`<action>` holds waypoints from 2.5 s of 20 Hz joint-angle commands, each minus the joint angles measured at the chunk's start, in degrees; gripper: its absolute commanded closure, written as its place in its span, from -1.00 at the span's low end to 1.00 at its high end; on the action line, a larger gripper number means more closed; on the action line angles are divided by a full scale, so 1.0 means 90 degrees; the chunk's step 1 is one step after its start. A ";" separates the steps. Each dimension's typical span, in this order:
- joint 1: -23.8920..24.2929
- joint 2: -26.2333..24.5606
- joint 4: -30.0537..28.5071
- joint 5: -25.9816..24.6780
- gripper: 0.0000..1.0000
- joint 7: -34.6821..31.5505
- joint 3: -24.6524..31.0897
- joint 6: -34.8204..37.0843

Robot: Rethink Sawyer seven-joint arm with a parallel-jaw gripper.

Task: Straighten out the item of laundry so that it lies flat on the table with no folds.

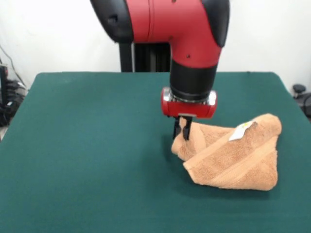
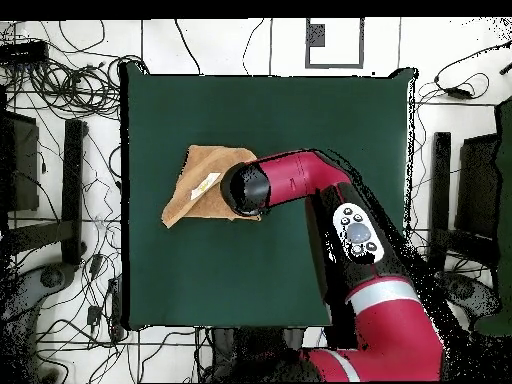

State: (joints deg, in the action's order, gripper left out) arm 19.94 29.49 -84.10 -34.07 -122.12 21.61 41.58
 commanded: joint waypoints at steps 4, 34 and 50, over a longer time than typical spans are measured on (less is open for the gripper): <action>-0.0032 0.1161 -0.1200 0.0408 1.00 0.0802 0.0377 0.0607; -0.0286 0.1377 -0.2031 -0.0404 1.00 0.0187 -0.0040 -0.1016; 0.1087 0.2538 -0.4234 -0.0741 1.00 0.1105 0.0899 -0.2266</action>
State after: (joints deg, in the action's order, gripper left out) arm 26.86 48.38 -108.94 -37.71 -122.12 22.77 24.12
